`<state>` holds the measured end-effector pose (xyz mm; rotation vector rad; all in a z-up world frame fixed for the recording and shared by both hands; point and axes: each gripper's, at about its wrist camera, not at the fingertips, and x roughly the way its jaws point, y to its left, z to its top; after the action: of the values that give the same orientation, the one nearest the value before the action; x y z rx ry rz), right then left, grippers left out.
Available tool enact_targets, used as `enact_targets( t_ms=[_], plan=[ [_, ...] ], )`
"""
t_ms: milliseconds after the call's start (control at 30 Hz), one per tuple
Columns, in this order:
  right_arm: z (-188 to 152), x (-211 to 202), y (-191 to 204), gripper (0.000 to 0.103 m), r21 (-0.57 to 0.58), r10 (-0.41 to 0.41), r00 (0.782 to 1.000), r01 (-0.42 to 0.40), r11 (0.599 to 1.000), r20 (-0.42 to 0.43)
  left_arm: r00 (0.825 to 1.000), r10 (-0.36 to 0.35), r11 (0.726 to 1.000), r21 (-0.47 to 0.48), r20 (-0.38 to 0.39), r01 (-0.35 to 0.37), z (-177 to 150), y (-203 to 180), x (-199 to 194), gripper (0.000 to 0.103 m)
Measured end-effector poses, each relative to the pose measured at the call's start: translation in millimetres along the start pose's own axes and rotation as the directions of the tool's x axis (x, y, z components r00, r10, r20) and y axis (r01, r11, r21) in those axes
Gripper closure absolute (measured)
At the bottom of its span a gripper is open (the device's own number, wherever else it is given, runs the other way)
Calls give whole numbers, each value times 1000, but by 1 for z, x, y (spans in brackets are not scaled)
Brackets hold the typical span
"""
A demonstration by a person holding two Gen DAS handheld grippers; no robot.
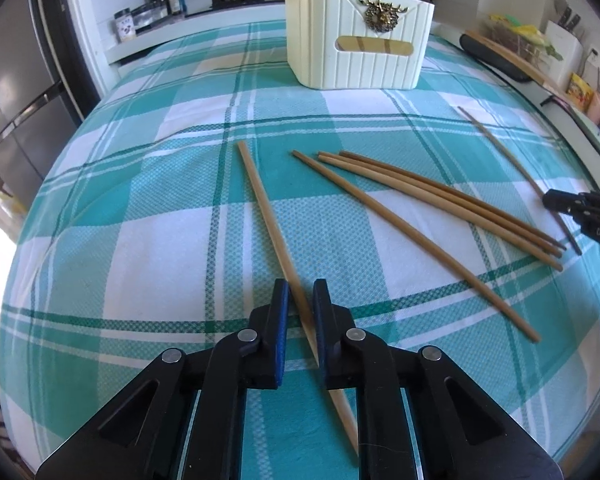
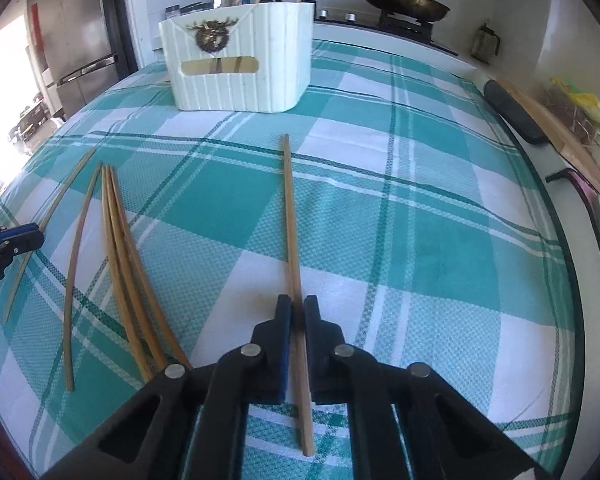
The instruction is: Organize utensils
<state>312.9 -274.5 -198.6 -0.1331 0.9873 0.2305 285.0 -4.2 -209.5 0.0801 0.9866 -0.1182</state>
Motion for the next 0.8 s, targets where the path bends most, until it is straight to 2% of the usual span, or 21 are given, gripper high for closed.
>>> enact_targets(
  t_ms=[167,267,333,367,400,433,467,633,800],
  plan=[
    [-22,-14,-22,97,160,-111,994,109,981,6,1000,10,1000,23,0,-10,-2,19,-2,91],
    [-38,-26,-29,96,206,-151,989,146,968,7,1000,5,1000,22,5,-5,-4,32,-3,88],
    [-45,-33,-31,95,216,-162,987,154,964,22,1000,17,1000,14,11,-17,-4,36,-2,71],
    [-47,-35,-33,92,215,-166,986,156,964,27,1000,26,1000,9,14,-27,-3,37,-1,54],
    [-48,-36,-34,79,215,-169,985,158,964,34,999,29,1000,-1,18,-29,-3,39,0,43],
    [-49,-38,-35,59,216,-166,985,152,964,45,1000,23,1000,-11,20,-23,-2,40,2,40],
    [-49,-38,-37,53,218,-163,985,148,965,53,1000,14,1000,-25,20,-13,-1,42,4,39],
    [-47,-29,-40,52,172,-168,985,160,972,29,999,26,998,-53,24,-25,8,45,13,27],
    [-48,-26,-47,49,193,-145,988,133,972,47,998,43,997,-72,38,-40,11,48,20,14]
  ],
)
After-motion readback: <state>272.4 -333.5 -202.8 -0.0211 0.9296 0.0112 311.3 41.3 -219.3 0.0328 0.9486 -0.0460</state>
